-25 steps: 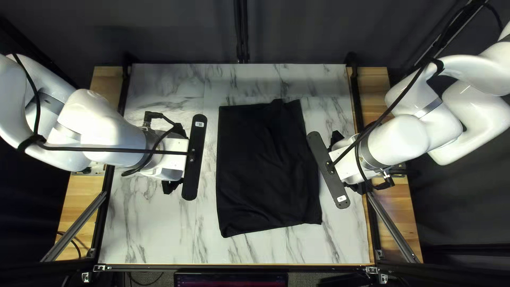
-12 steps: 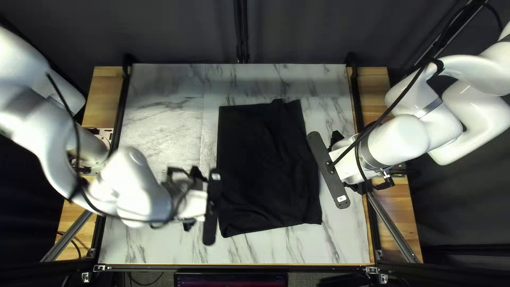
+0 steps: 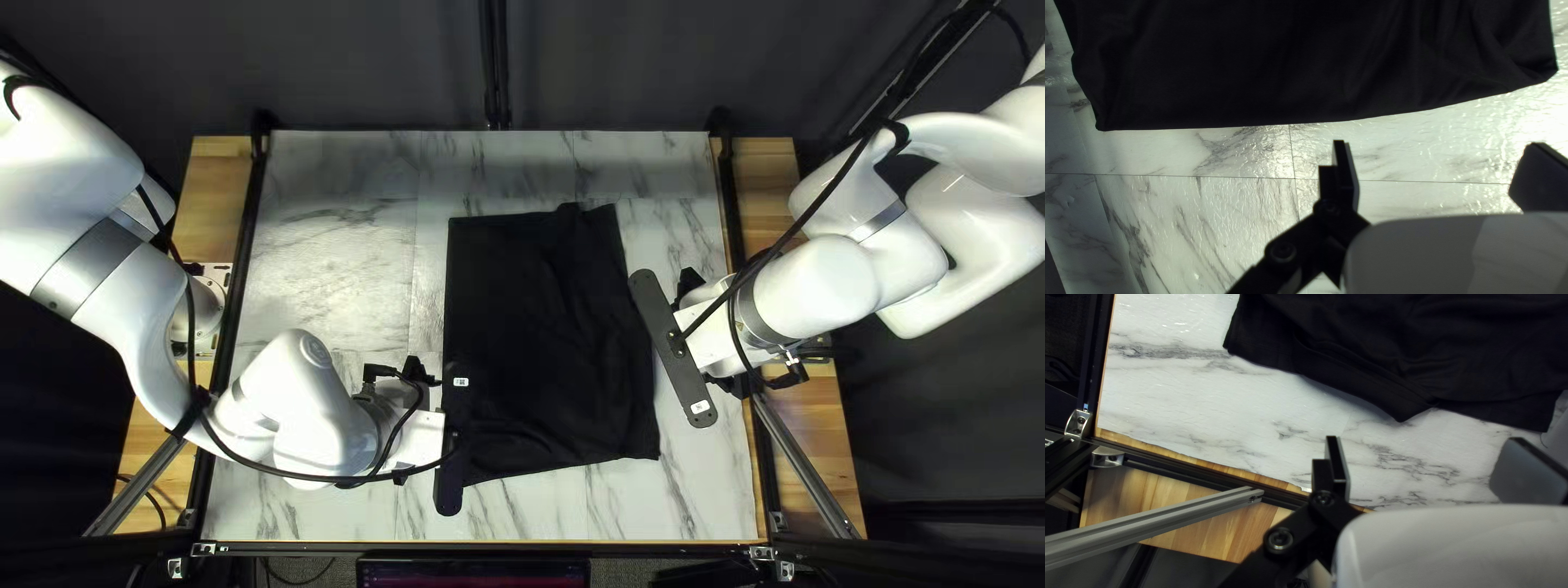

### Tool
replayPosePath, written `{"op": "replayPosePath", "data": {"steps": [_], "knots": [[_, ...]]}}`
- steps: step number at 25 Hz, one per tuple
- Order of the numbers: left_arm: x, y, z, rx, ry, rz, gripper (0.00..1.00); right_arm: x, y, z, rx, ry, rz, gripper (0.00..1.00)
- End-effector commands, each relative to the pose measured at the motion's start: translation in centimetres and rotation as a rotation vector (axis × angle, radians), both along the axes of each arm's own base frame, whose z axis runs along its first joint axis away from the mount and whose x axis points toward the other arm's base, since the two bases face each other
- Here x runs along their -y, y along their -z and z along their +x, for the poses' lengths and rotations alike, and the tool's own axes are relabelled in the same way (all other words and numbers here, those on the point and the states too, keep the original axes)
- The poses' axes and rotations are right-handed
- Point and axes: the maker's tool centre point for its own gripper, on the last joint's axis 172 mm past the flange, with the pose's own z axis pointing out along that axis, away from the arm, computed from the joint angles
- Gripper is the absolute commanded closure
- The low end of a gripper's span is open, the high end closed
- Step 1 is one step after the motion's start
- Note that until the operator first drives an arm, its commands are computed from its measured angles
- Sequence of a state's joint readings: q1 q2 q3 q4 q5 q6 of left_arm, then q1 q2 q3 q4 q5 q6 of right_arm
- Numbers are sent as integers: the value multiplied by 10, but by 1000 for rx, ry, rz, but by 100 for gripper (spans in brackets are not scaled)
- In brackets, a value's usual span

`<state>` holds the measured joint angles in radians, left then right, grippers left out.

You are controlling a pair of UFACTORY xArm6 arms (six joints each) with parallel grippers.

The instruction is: Fold t-shirt

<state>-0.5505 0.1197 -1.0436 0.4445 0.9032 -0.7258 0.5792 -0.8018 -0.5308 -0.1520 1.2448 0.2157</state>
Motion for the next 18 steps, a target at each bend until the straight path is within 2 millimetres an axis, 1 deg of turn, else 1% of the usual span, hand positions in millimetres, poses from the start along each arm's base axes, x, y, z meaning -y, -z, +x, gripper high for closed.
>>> {"op": "replayPosePath", "data": {"steps": [1,3,5,8,11,15,16,18], "knots": [[0,0,-2,1,-6,-3,0,0,0,0,0,0,0,0],[6,-2,-4,14,-10,9,0,0,0,0,0,0,0,0],[13,-3,-3,24,-11,21,0,-5,2,0,1,1,-11,0],[29,0,3,28,-7,41,0,-18,6,4,-1,4,-26,0],[37,5,7,20,-2,55,0,-30,17,8,11,-1,-41,0],[32,10,8,11,1,58,0,-47,38,10,37,-8,-54,0],[30,11,8,9,1,57,0,-53,48,13,46,-13,-55,0],[27,11,7,9,1,57,0,-58,59,16,51,-17,-53,0]]}}
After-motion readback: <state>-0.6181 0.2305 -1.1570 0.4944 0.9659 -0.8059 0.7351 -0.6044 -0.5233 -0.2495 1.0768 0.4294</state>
